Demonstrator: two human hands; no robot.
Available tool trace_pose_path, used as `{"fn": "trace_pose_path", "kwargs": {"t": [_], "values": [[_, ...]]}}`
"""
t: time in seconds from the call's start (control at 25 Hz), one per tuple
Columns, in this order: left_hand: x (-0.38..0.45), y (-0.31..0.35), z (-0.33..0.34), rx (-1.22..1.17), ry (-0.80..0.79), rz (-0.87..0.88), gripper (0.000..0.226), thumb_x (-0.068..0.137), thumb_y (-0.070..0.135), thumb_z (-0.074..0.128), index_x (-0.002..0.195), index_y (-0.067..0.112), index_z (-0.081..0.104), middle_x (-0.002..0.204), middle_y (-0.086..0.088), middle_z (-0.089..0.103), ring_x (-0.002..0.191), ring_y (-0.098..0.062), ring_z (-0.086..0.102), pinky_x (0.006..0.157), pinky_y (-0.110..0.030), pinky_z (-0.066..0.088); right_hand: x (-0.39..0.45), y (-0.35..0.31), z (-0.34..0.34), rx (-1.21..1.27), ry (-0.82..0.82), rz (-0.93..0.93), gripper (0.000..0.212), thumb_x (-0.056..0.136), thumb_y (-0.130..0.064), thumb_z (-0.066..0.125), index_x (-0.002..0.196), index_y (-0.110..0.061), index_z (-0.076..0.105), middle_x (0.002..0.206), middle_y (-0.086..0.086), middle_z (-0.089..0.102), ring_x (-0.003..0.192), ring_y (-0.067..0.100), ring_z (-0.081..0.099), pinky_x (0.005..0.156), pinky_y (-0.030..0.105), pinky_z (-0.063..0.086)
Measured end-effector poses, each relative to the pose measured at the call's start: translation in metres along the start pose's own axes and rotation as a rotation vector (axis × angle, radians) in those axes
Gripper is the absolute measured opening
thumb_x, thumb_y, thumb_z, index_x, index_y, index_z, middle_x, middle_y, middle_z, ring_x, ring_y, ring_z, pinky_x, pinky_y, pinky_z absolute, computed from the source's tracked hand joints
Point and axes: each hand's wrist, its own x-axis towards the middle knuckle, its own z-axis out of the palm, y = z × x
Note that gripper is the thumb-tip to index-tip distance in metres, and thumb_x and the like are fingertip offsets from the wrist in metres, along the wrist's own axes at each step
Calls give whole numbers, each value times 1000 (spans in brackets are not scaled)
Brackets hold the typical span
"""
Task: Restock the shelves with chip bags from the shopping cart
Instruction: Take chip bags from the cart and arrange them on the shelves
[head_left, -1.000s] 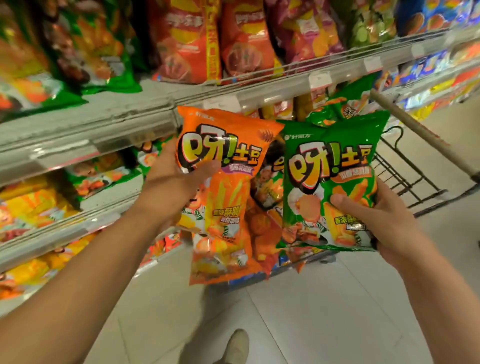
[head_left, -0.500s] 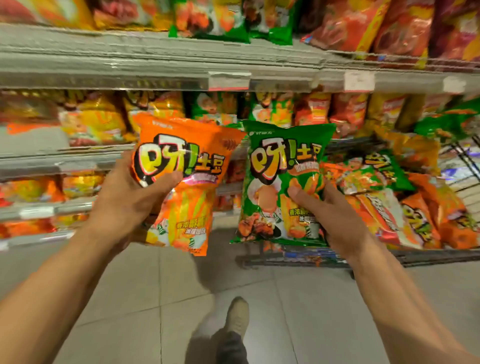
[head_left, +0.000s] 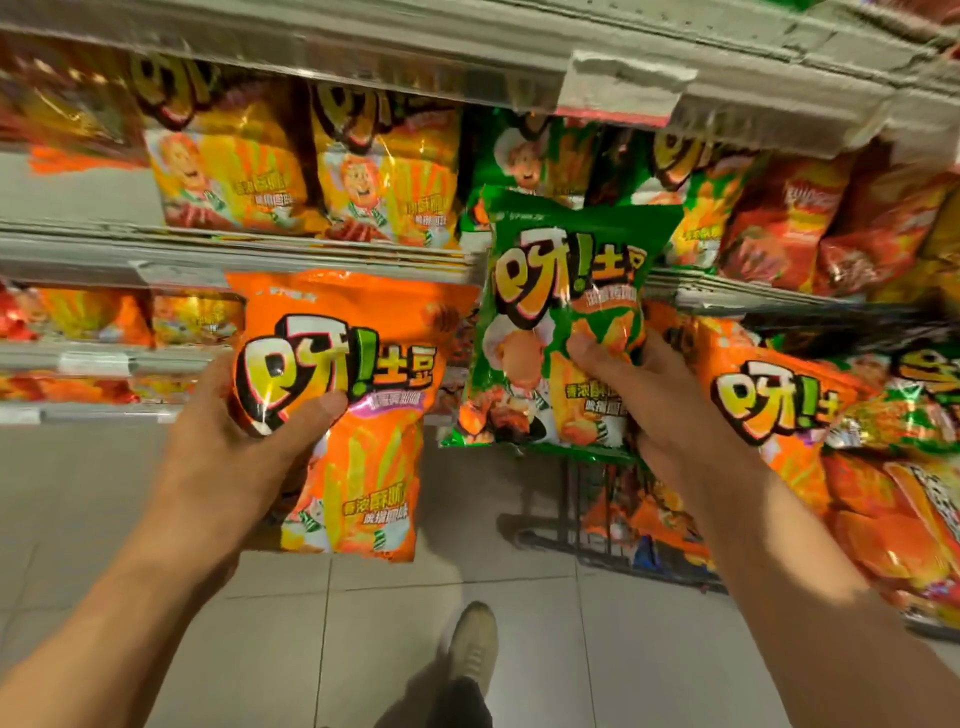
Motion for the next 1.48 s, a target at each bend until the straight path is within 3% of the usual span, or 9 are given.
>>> {"fn": "trace_pose_path", "kwargs": {"t": [0.28,0.44,0.64,0.8,0.88,1.08,1.2,1.32,1.48], "values": [[24,-12,13,-64,23,-65,56,66,36,81,119,35,61,101,10,78,85,-15,78,58,-35,63,42,-7,-12,-1,163,-37,40,76,-32,82,115,-33,70,110,-8,78,104,15,74,97,48,55],[36,-17,20,-46,36,-52,62,65,38,82,123,34,60,103,10,78,89,-16,77,67,-41,63,79,-29,-16,72,91,-52,28,86,-21,76,112,-28,71,109,-5,78,100,16,75,76,38,63],[44,-15,32,-33,46,-41,66,62,45,82,124,36,60,101,13,78,83,-13,77,55,-27,60,145,-64,-9,209,23,-75,27,89,-14,73,115,-21,67,110,-1,78,103,19,74,80,43,62],[49,-9,48,-27,44,-55,44,63,43,81,101,58,63,91,22,76,71,-8,76,45,-31,58,175,-69,-5,227,-21,-106,29,89,-10,73,114,-21,64,106,0,79,102,20,74,78,39,61],[51,-6,56,-23,41,-56,39,64,41,80,90,64,62,86,26,75,66,-7,75,41,-35,56,177,-58,-10,185,-60,-91,30,88,-10,74,113,-22,65,107,-1,78,105,19,73,81,39,60],[54,-4,68,-38,22,-67,42,63,39,82,99,51,65,88,14,78,64,-17,77,42,-46,57,182,-52,-14,51,-75,-192,31,89,-7,72,114,-23,63,110,-3,75,114,17,68,96,38,54],[52,0,71,-16,4,-38,40,62,42,81,97,54,64,89,19,77,67,-11,76,41,-40,57,185,-49,-11,-15,-54,-211,36,90,-5,72,121,-18,58,112,-3,73,111,12,67,96,30,52],[49,-2,71,-20,-12,-43,42,68,38,82,104,49,63,95,14,78,70,-16,77,44,-42,58,182,-46,-9,-93,-23,-162,41,89,-11,74,127,-17,58,122,2,71,117,16,64,107,38,47],[45,-4,70,-38,-35,-45,49,69,36,82,113,44,62,99,12,78,77,-17,78,49,-39,60,167,-53,-7,-237,179,-277,45,83,-22,82,120,-16,58,117,0,70,111,8,65,101,40,52]]}}
